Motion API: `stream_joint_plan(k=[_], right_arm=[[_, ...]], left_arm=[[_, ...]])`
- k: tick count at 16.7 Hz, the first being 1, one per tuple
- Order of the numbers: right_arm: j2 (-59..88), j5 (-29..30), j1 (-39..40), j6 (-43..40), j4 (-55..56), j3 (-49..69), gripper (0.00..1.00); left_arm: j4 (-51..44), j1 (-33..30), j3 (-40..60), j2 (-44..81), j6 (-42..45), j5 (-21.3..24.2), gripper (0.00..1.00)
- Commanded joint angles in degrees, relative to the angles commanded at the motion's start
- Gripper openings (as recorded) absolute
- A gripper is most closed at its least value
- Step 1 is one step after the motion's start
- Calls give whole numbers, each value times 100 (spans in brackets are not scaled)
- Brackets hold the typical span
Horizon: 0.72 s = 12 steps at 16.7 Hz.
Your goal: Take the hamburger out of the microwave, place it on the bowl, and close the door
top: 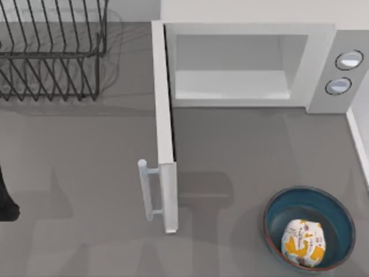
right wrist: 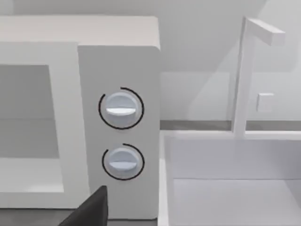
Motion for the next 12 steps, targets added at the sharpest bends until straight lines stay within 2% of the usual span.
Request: stream_joint_plan(k=[9, 12], right_arm=[[0, 0, 0, 0, 0, 0, 100], [0, 0, 0, 0, 0, 0, 100]], left_arm=[[0, 0, 0, 0, 0, 0, 2], [0, 0, 0, 0, 0, 0, 0]])
